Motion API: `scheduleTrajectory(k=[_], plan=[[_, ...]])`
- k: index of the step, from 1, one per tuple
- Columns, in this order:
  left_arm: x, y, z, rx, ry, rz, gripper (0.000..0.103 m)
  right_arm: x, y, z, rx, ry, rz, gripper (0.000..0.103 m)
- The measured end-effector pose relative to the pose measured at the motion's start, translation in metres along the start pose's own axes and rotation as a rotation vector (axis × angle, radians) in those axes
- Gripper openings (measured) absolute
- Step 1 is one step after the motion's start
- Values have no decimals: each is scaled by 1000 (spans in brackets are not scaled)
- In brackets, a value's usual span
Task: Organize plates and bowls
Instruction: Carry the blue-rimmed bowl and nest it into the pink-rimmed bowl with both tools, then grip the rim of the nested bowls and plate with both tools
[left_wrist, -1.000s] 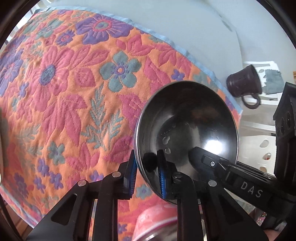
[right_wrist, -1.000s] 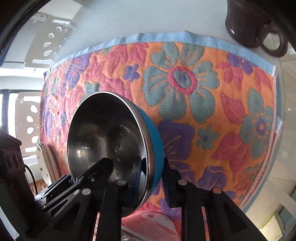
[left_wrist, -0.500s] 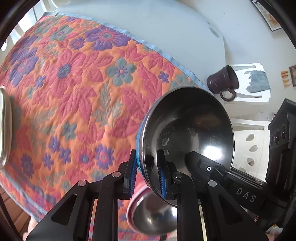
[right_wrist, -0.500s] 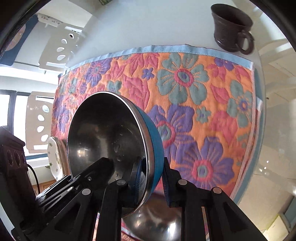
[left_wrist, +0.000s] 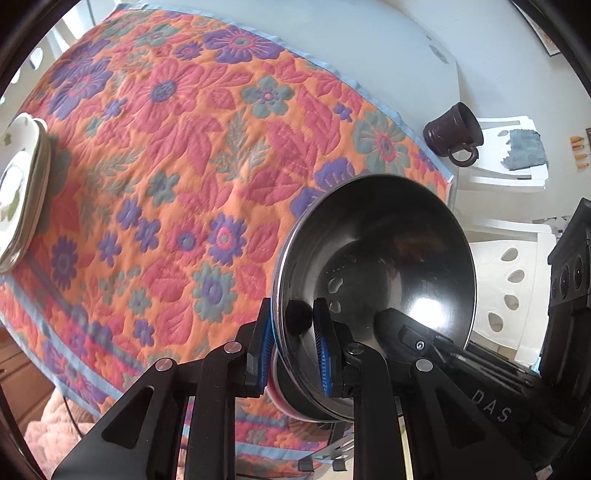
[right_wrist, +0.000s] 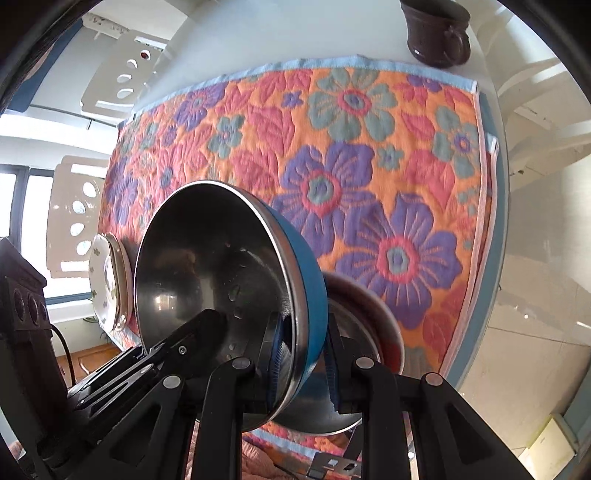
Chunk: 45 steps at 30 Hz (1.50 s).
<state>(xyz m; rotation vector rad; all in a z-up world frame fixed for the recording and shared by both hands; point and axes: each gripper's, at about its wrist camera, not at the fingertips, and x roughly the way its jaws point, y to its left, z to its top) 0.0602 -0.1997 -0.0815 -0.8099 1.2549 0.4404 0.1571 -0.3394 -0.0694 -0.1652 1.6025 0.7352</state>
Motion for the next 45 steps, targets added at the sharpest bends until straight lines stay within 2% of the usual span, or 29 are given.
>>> scheduleTrajectory(k=[5,23,27,29,30,32,37,41,45], plan=[[-1,5,-5,-37,-14,10,17,4,0,-10,-6,16,-1,21],[5,2,-23,38,23,29,17,14,-12,-27,29,48,-29,21],[3,3,-23,46,23,30,18,9,-19,-29,59,34,-53,21],[1,4,-23,45,16,26,19,5,-24,-29,79,22,-36,22],[0,4,-23,46,11,33,20,3,-25,-28,83,17,-25,23],[-1,6,-22,38,8,53,30,0,-26,-28,92,13,3,31],[4,11,-22,13,34,57,31,-3,-17,-30,83,7,20,48],[4,12,-23,9,34,58,31,-12,-13,-31,76,-12,1,52],[7,13,-23,4,43,60,31,-15,-20,-30,87,-19,-9,53]])
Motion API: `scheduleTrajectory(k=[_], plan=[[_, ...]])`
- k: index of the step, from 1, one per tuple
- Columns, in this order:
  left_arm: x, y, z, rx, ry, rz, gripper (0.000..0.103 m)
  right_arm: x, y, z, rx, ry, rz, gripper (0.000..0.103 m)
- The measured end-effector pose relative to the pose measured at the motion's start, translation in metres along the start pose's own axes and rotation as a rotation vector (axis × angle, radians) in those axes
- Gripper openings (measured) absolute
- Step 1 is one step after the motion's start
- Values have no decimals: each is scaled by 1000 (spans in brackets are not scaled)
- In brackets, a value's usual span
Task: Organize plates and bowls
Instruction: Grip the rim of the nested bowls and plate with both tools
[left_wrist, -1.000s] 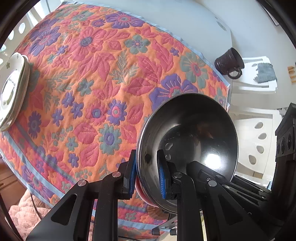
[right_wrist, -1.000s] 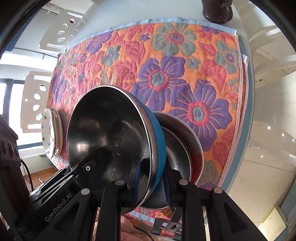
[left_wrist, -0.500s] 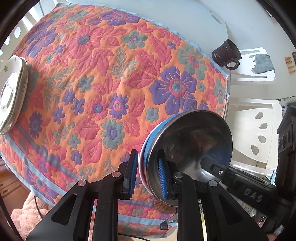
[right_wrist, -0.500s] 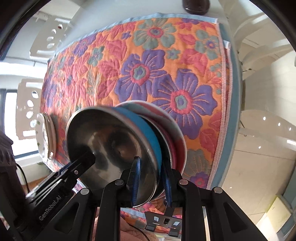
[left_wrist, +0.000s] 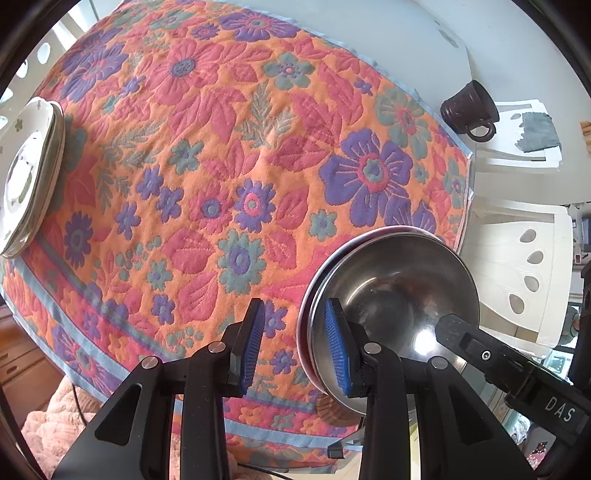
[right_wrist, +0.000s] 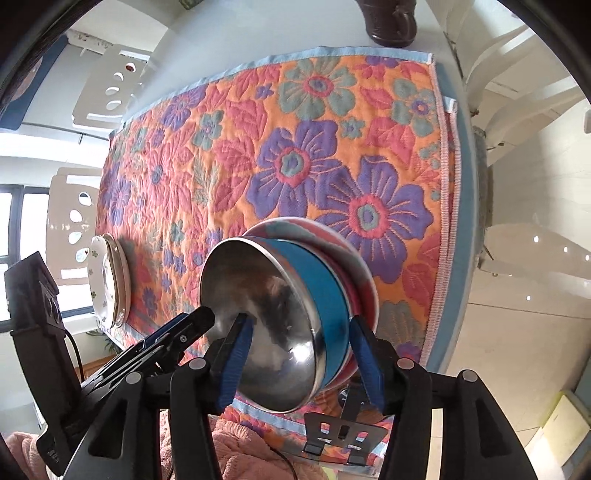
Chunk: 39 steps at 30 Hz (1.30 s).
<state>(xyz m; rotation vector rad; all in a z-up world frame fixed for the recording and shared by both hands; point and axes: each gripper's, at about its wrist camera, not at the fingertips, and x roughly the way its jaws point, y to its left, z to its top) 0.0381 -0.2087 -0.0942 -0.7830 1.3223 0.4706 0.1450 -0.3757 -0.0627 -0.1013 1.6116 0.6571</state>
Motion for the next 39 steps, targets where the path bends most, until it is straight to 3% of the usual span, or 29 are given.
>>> scheduleTrajectory(k=[11,17,24,29,39], plan=[[32,-8,-1,37,68,-7,31,40,-33,1,62,62,-17,54],[39,-20,-1,79,42,-18,33,60,-48,3,117,42,120,55],[45,-33,2,134,41,-50,28,62,-45,1,101,3,147,54],[34,-39,3,208,-26,-28,28,61,-43,3,77,11,182,53],[18,-15,14,215,-42,-56,28,60,-17,11,46,-1,165,53]])
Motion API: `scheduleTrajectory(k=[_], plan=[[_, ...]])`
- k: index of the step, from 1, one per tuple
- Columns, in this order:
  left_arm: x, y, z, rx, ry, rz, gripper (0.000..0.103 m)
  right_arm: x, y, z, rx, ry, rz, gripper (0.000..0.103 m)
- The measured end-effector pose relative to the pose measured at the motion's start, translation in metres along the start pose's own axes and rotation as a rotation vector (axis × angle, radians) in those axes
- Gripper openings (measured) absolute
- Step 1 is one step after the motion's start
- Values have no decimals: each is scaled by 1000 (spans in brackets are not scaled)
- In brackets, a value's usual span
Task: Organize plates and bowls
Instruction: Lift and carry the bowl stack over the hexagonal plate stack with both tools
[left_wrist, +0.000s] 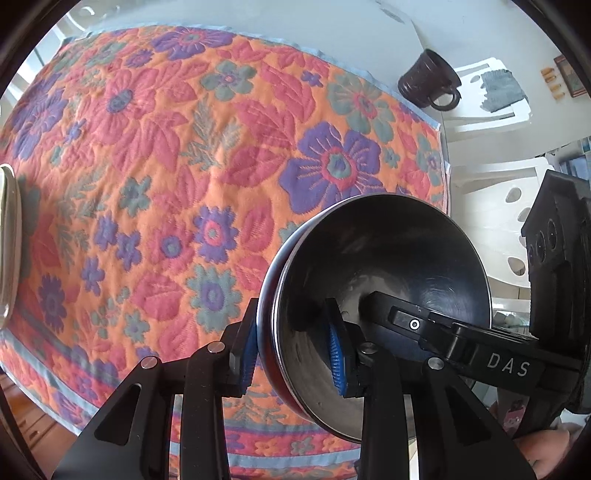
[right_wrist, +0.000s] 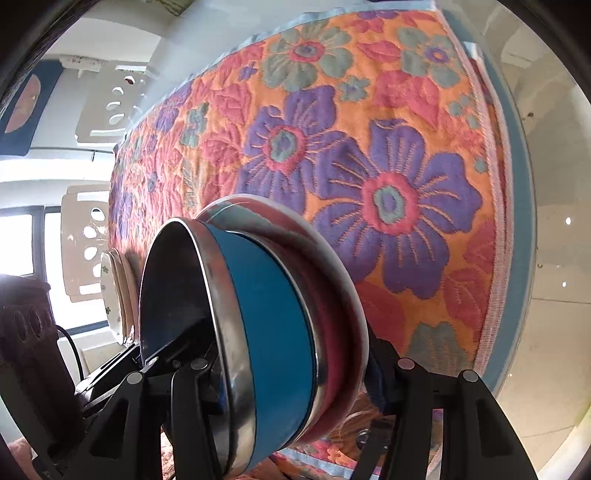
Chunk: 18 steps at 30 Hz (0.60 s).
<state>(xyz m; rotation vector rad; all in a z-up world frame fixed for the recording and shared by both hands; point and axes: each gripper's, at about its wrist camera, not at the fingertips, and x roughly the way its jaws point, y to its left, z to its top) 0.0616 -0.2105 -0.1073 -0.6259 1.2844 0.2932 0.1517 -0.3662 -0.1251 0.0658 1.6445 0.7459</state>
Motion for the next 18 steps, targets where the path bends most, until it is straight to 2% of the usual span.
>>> scheduleTrajectory(k=[11,18], plan=[[-24,38,6,-54,-19,-18,28,5,38,12,-48,11,-16,53],[-44,64,15,-83,-44,-23,28,10,78,21,-82,8,-34,53]])
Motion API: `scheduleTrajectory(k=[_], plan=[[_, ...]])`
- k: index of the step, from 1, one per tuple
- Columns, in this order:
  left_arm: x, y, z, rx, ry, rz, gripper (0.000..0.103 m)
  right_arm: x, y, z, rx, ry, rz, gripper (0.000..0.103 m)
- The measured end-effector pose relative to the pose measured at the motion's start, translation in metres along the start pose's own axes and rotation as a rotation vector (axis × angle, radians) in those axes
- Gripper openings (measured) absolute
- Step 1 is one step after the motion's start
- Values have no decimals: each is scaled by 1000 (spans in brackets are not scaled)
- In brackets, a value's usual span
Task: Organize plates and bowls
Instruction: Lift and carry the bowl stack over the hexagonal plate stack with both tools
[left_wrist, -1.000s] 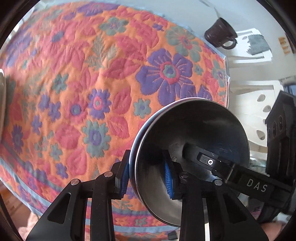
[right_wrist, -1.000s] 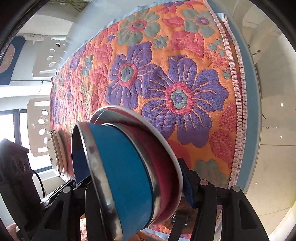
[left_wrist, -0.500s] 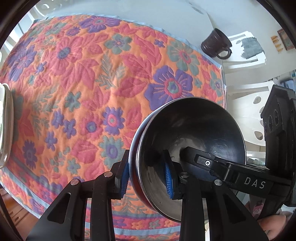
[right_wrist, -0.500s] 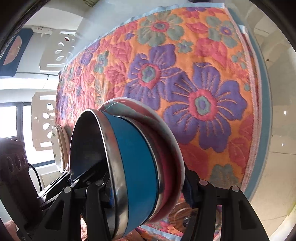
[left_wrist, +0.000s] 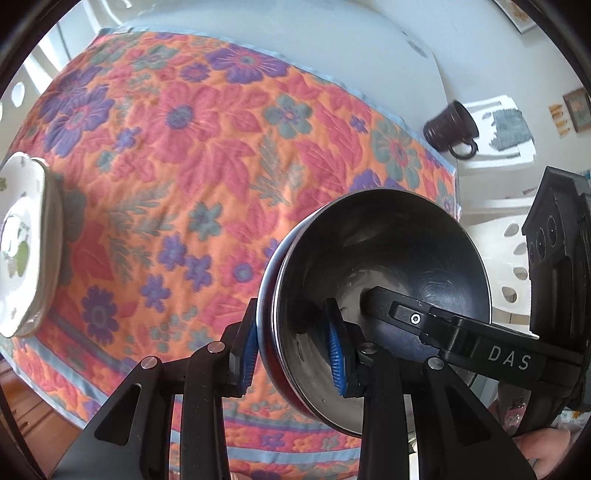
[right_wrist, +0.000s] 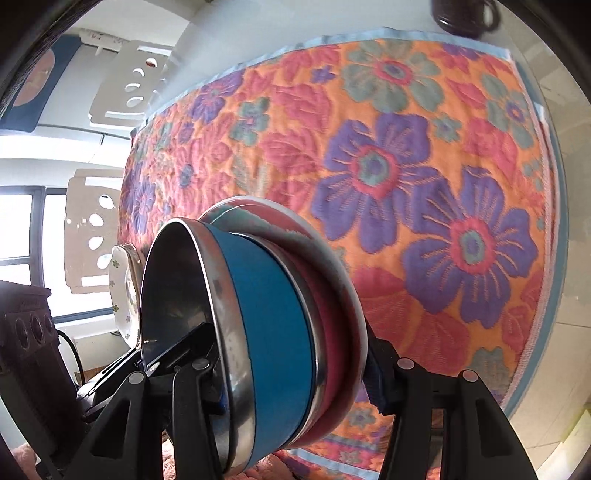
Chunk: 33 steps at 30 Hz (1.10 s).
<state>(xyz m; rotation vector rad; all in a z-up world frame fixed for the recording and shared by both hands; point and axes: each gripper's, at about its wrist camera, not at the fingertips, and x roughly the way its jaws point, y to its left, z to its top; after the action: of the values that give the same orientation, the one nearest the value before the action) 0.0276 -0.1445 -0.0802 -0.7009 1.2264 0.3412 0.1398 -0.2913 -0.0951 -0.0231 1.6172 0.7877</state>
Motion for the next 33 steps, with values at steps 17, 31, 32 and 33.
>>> scheduleTrajectory(k=[17,31,32,33], plan=[[-73,138,33,-136,-114,-31,29,39,165,21,-149,8,-29,53],[-95,272,54,-135,-73,-4,29,125,283,9,-150,78,-40,53],[-96,277,55,-130,-71,-3,29,129,288,8,-150,78,-40,53],[-96,282,56,-121,-67,1,29,132,291,7,-149,81,-40,53]])
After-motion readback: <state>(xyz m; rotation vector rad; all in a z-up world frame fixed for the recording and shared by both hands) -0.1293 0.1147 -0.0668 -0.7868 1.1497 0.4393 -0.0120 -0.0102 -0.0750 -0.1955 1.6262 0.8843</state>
